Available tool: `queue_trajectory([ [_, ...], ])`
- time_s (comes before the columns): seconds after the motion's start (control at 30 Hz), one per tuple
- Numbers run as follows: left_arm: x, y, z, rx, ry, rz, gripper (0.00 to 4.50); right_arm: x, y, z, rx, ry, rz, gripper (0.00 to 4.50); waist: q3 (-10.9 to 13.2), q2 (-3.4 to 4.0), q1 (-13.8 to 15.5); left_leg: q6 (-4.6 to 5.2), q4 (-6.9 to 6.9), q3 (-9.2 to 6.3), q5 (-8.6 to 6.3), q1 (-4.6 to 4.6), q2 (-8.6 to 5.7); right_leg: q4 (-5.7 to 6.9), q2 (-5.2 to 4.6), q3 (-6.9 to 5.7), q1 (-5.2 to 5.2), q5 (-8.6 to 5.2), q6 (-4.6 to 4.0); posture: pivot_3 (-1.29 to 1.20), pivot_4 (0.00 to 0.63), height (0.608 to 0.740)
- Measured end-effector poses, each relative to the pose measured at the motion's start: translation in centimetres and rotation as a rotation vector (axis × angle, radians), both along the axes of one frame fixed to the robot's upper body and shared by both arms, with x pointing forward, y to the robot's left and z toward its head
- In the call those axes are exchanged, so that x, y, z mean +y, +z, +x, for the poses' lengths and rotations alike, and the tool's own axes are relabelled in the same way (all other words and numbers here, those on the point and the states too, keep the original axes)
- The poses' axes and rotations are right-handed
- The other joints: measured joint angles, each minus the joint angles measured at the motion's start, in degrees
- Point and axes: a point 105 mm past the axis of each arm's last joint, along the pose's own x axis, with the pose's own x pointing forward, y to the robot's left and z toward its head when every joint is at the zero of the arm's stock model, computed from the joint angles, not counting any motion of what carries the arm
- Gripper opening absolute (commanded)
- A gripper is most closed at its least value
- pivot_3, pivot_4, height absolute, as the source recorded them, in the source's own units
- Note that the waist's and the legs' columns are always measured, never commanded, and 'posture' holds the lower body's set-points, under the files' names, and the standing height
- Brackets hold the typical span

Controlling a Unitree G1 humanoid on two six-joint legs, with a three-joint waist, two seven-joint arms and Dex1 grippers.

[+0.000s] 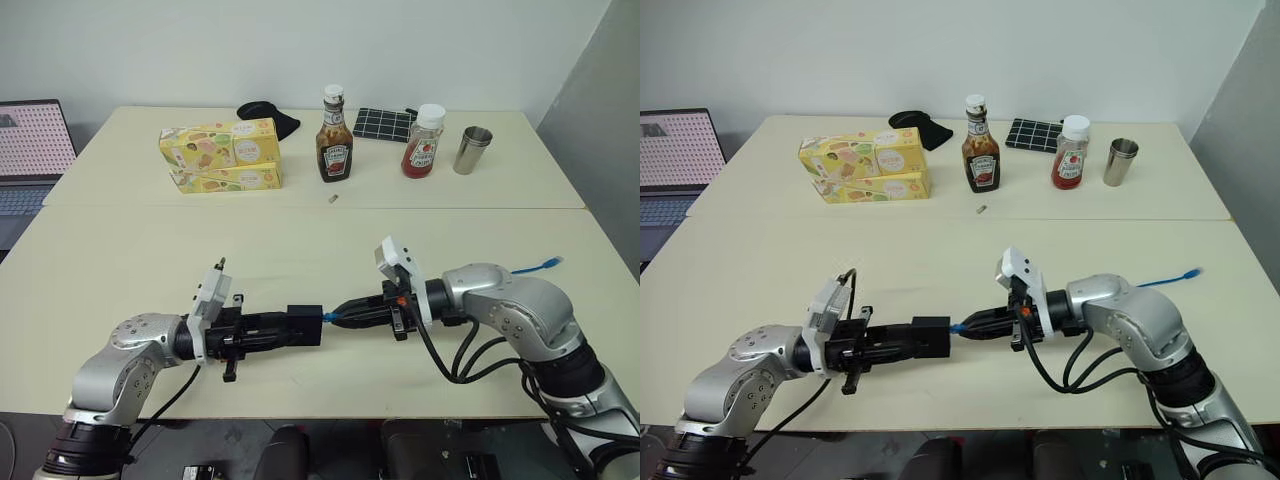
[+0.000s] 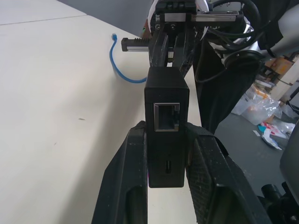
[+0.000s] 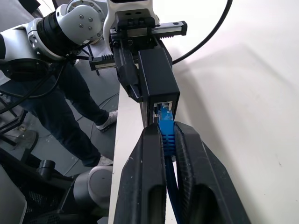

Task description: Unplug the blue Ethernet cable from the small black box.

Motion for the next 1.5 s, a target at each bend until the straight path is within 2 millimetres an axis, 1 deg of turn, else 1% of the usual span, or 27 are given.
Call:
queue_trajectory([
  [0.17, -0.4, 0.5, 0.6, 0.009, 0.000, -0.001, 0.77, 0.0, 0.3, 0.1, -0.011, -0.008, 0.015, 2.26, 0.0, 0.00, 0.0, 0.00, 0.00, 0.00, 0.00, -0.02, 0.00, -0.01, 0.01, -0.01, 0.00, 0.00, 0.00, 0.00, 0.150, 0.740],
  [0.3, -0.9, 0.7, 0.7, 0.019, -0.023, -0.010, 0.77, -0.4, 0.7, 0.2, -0.006, -0.019, 0.029, 3.12, 0.0, 0.00, 0.0, 0.00, 0.00, 0.01, 0.00, -0.03, 0.00, -0.01, 0.01, 0.00, 0.00, 0.00, 0.00, 0.00, 0.150, 0.740],
  [0.57, -1.4, 1.0, 0.8, 0.018, -0.045, -0.009, 0.77, -0.2, 0.0, 0.3, 0.045, -0.062, 0.037, 3.13, 0.0, 0.00, 0.0, 0.00, 0.00, 0.01, 0.00, -0.03, -0.01, -0.01, 0.02, 0.01, -0.01, 0.00, 0.00, 0.00, 0.150, 0.740],
  [1.07, -1.7, 1.1, 0.5, 0.015, -0.055, -0.011, 0.77, -0.5, 0.1, 0.4, 0.109, -0.077, 0.054, 3.13, 0.0, 0.00, 0.0, 0.00, 0.00, 0.02, 0.00, -0.04, -0.01, -0.01, 0.02, 0.01, -0.02, 0.00, 0.00, 0.00, 0.150, 0.740],
  [1.2, -1.8, 1.0, 0.6, 0.035, -0.045, -0.028, 0.77, -0.8, 0.5, 0.7, 0.133, -0.090, 0.085, 3.13, 0.0, 0.00, 0.0, 0.00, 0.00, 0.01, 0.00, -0.04, -0.01, -0.01, 0.02, 0.01, -0.01, 0.00, 0.00, 0.00, 0.150, 0.740],
  [1.37, -1.8, 1.2, 0.6, 0.086, -0.015, -0.107, 0.77, -1.2, 1.3, 0.7, 0.163, -0.088, 0.139, 3.13, 0.0, 0.00, 0.0, 0.00, 0.00, 0.00, 0.00, -0.05, 0.00, -0.01, 0.01, 0.01, -0.01, 0.00, 0.00, 0.00, 0.150, 0.740],
  [1.5, -1.6, 1.4, 0.6, 0.128, 0.014, -0.148, 0.77, -1.2, 1.6, 0.5, 0.193, -0.090, 0.175, 3.13, 0.0, 0.00, 0.0, 0.00, 0.01, 0.00, 0.00, -0.05, 0.00, 0.00, 0.01, 0.01, -0.02, 0.00, 0.00, 0.00, 0.150, 0.740],
])
